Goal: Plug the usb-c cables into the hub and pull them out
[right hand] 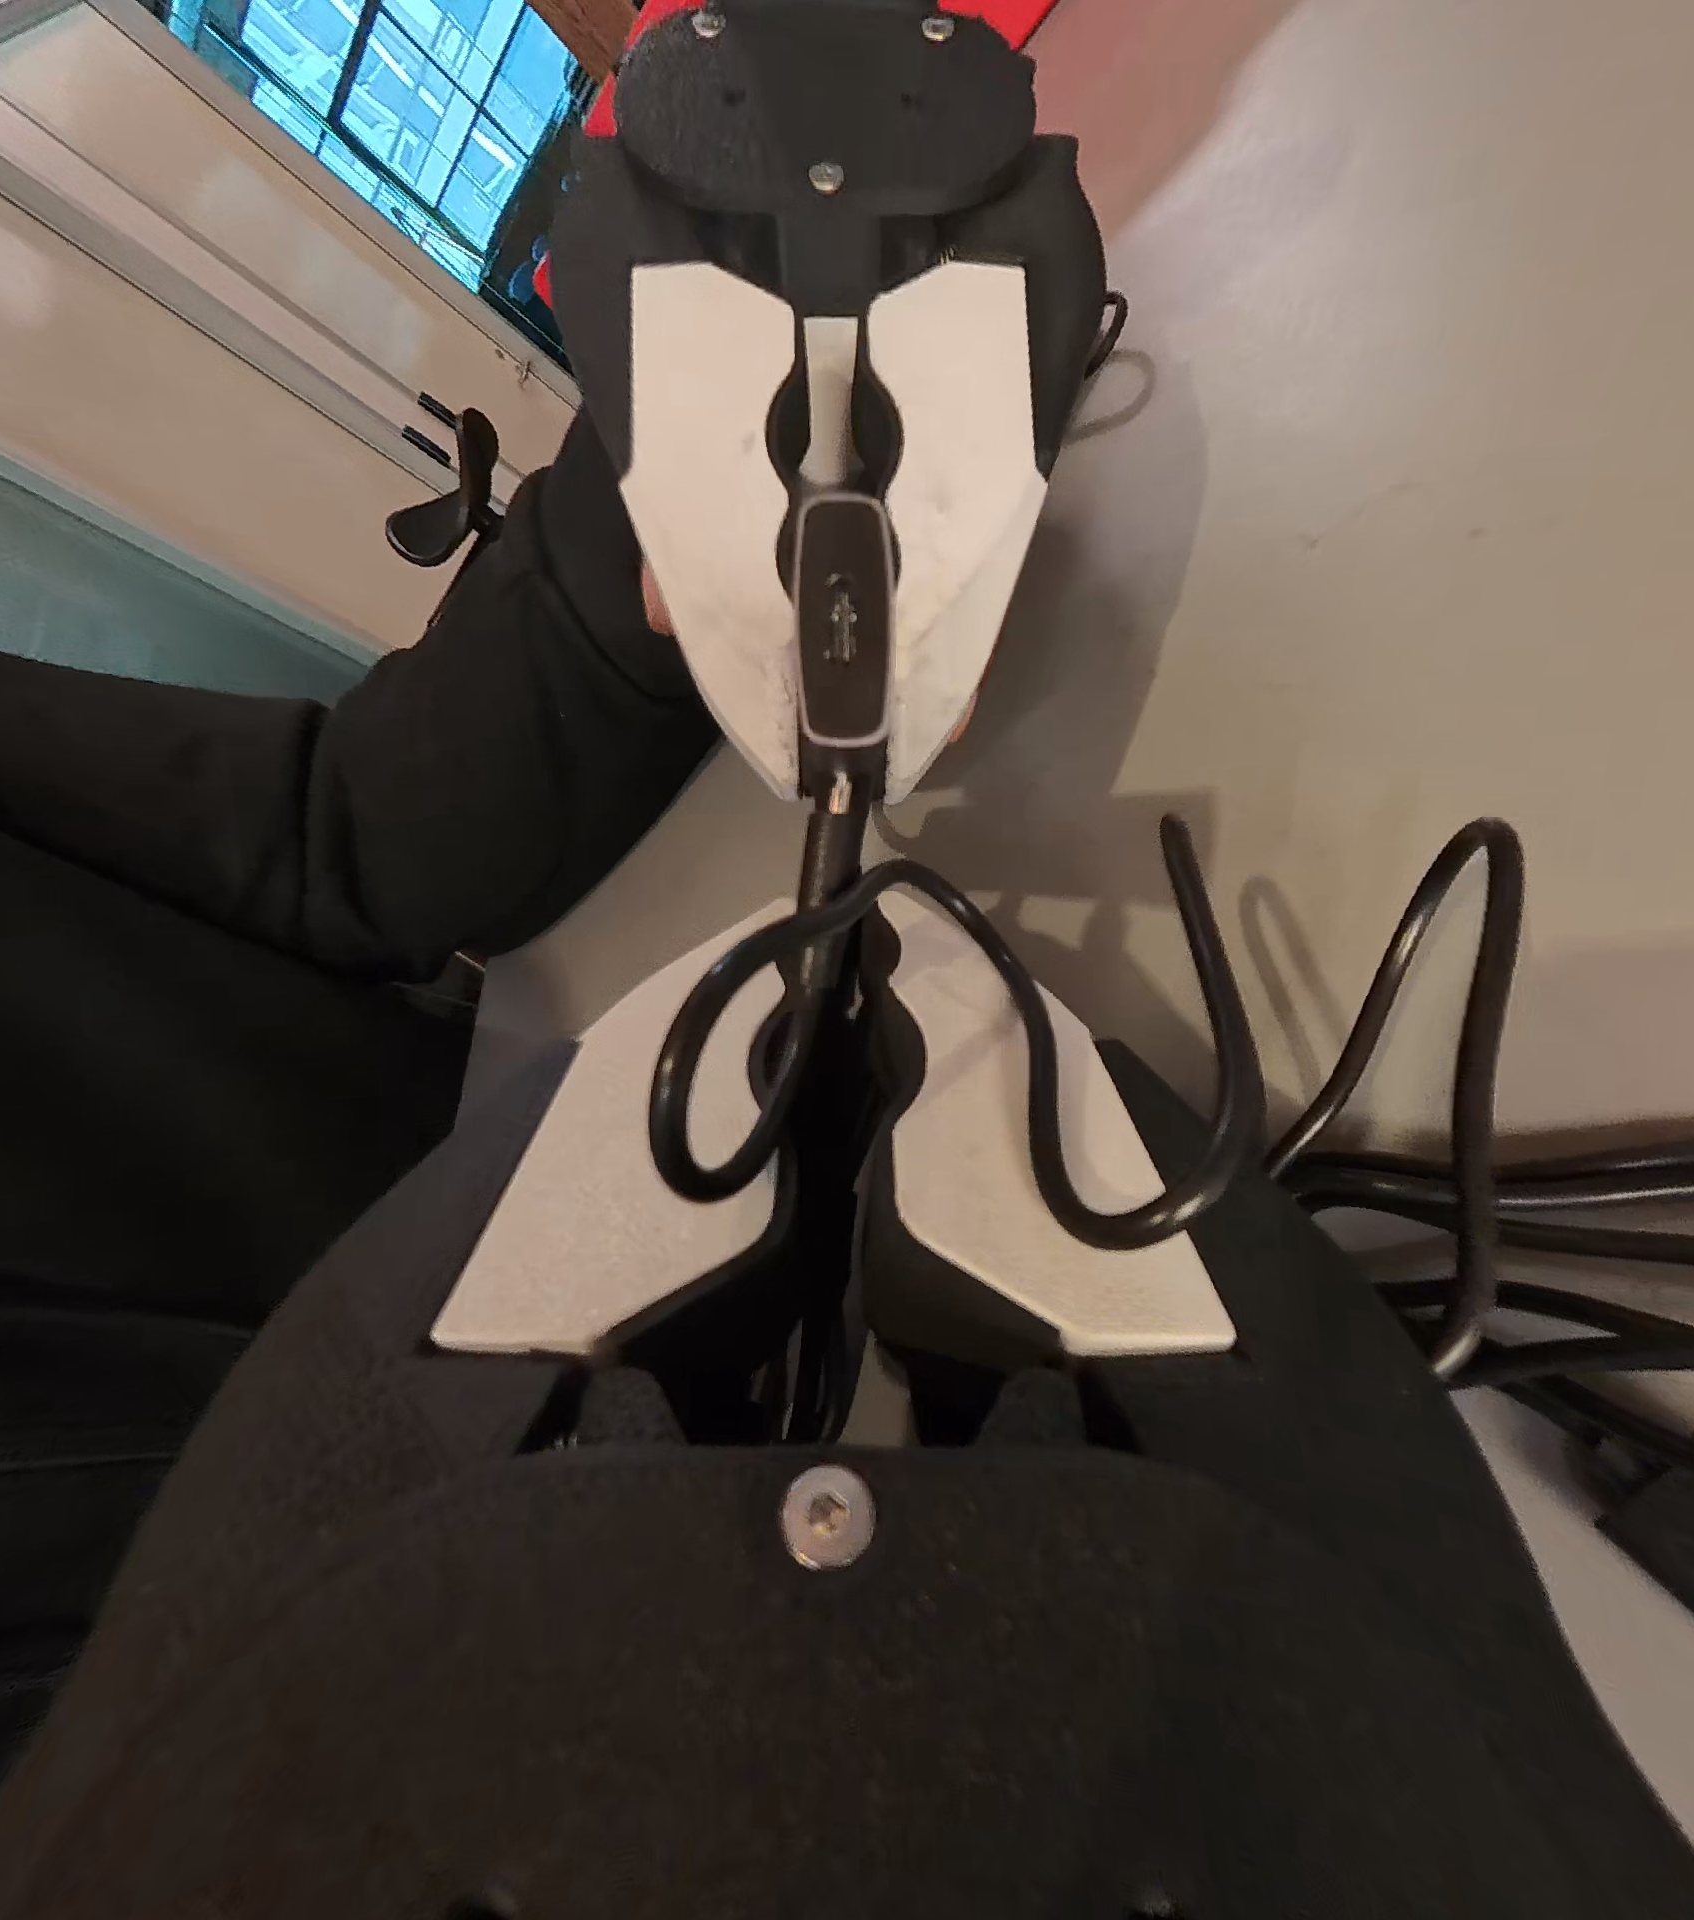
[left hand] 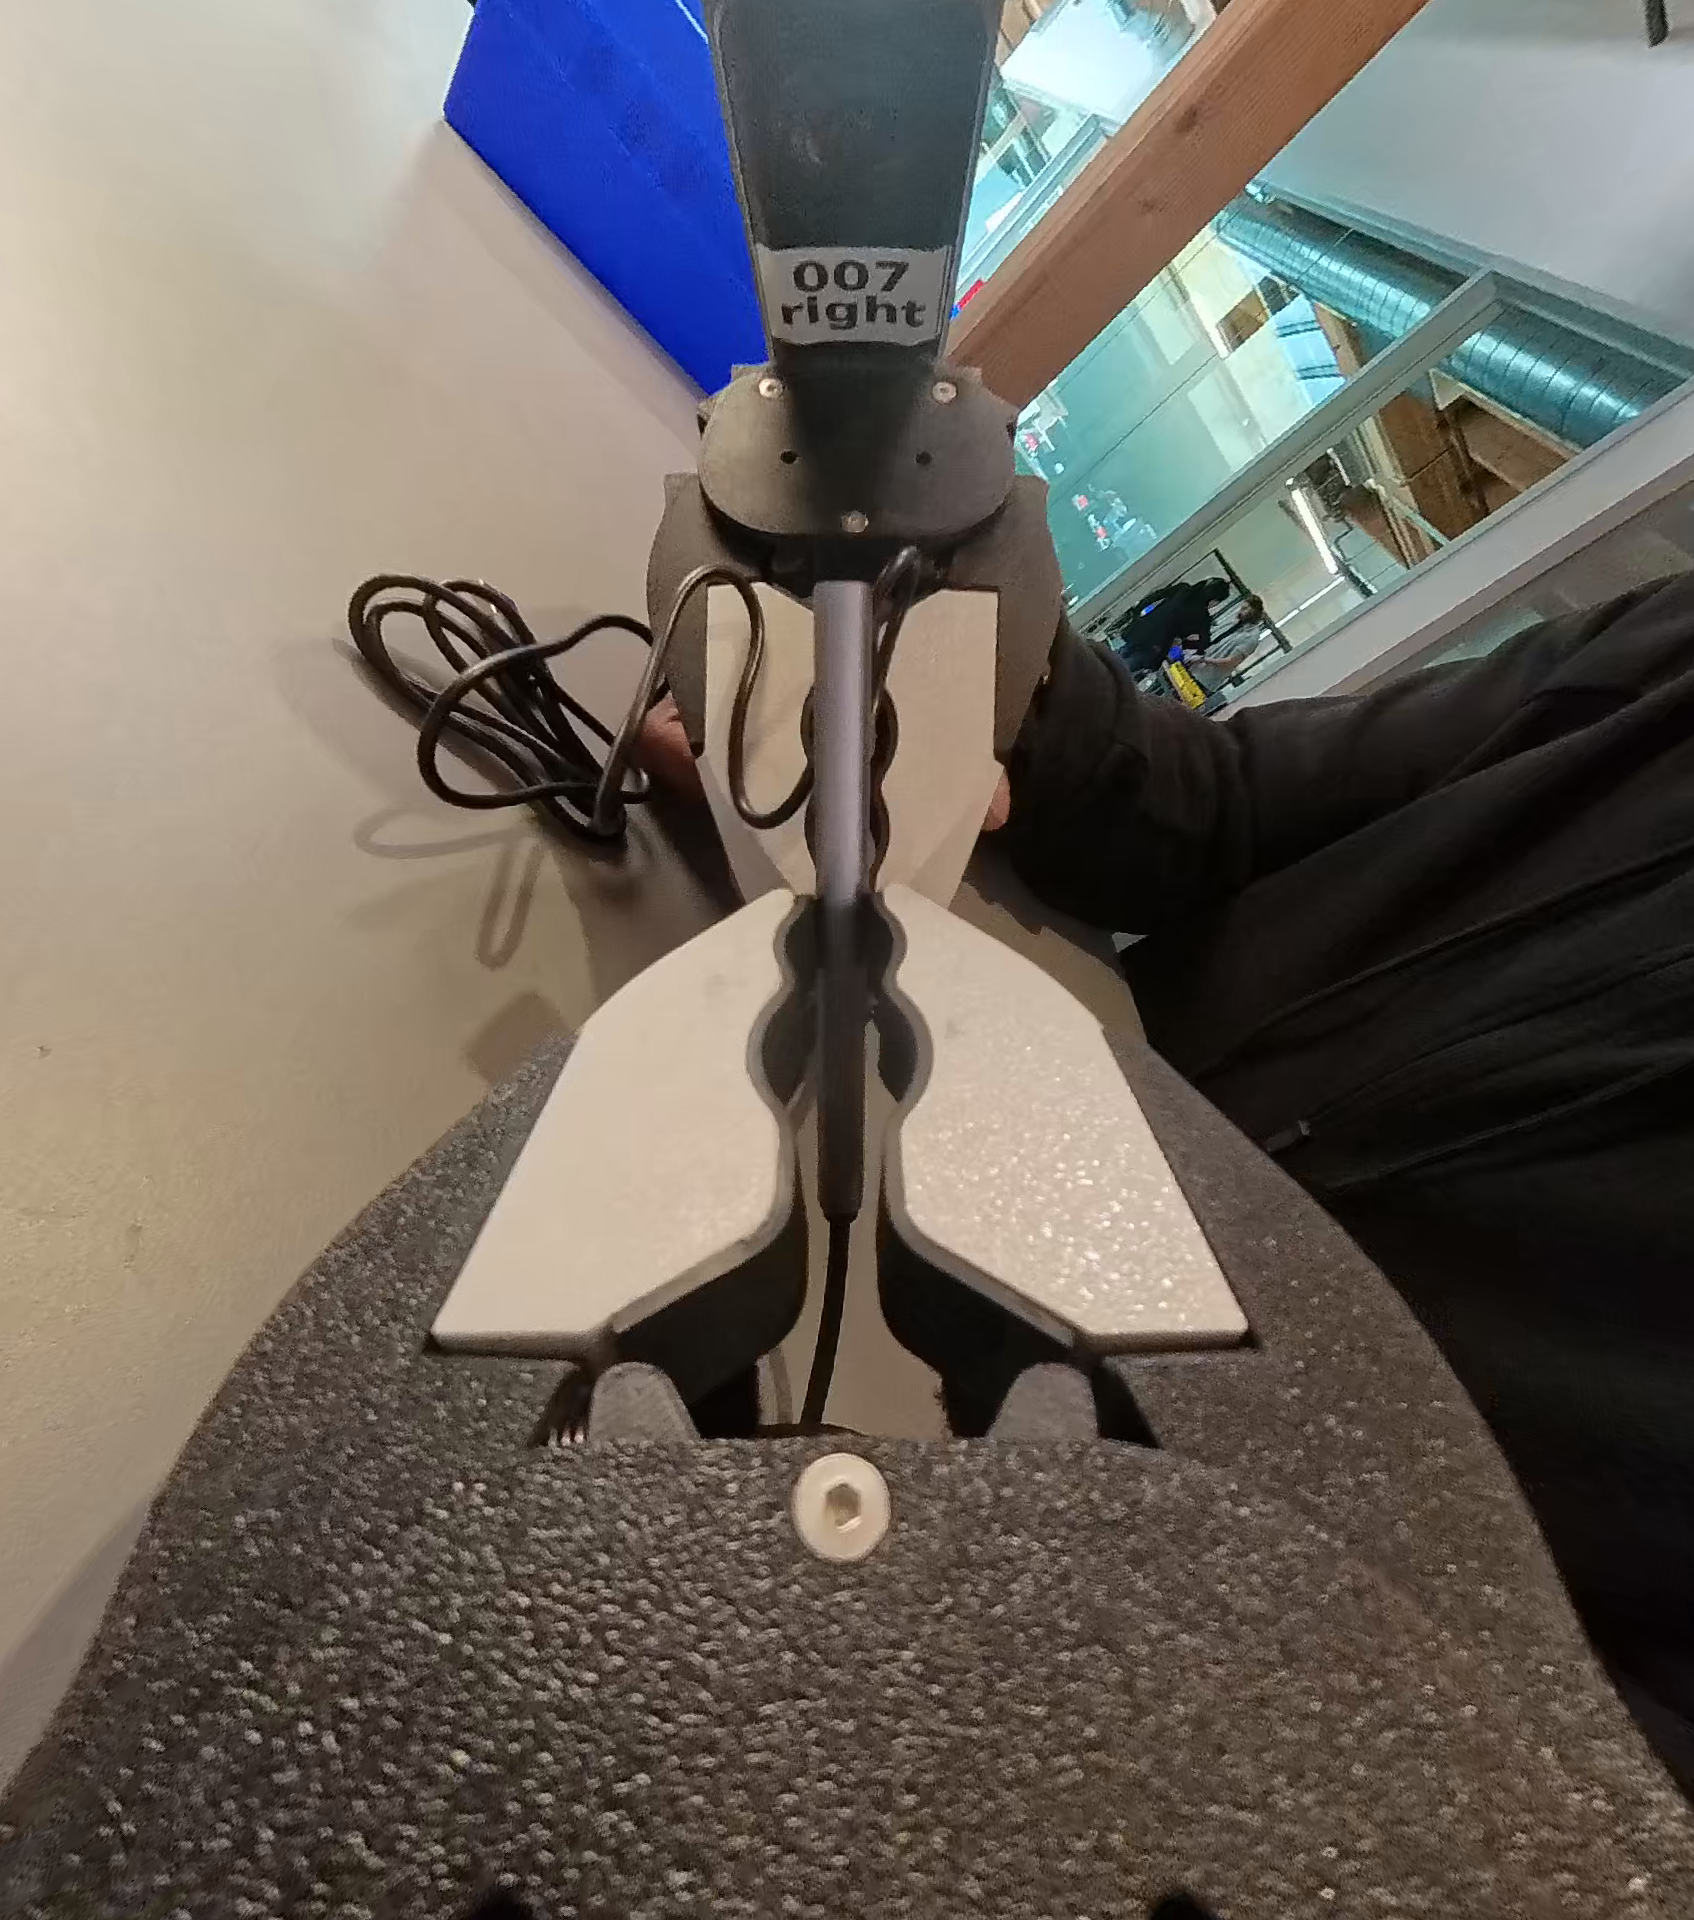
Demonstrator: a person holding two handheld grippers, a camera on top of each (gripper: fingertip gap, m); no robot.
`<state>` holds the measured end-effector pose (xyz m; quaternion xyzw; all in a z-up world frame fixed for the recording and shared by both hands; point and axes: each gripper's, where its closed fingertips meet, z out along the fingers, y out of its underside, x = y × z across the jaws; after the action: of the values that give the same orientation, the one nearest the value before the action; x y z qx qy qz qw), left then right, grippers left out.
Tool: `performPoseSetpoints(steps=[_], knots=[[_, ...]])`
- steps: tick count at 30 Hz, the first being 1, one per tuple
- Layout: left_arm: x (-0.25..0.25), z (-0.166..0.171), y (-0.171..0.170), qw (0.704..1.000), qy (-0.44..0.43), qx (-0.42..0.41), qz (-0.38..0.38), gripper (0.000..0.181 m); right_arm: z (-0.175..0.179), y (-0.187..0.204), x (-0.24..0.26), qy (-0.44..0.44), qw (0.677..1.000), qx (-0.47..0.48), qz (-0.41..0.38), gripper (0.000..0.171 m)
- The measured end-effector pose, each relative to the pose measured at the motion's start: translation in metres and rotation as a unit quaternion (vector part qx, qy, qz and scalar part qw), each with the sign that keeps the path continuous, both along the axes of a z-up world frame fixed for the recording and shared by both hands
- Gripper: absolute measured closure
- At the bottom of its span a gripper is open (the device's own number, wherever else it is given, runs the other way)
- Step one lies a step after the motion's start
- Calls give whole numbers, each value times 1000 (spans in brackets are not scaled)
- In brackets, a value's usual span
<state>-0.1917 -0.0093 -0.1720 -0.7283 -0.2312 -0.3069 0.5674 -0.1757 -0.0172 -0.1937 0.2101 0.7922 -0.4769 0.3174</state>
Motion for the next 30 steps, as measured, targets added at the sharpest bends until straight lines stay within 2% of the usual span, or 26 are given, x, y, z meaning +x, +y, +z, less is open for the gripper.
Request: performPoseSetpoints(steps=[11, 20, 30], knots=[[2, -8, 4, 1000, 15, -27, -2, 172, -7, 4, 1, 20, 999, 29, 7, 164], [11, -16, 9, 998, 31, -58, -21, 171, -14, 10, 4, 75, 996, 47, 32, 164], [-3, -9, 5, 999, 20, -31, 20, 171, -5, 4, -11, 60, 998, 13, -24, 165]])
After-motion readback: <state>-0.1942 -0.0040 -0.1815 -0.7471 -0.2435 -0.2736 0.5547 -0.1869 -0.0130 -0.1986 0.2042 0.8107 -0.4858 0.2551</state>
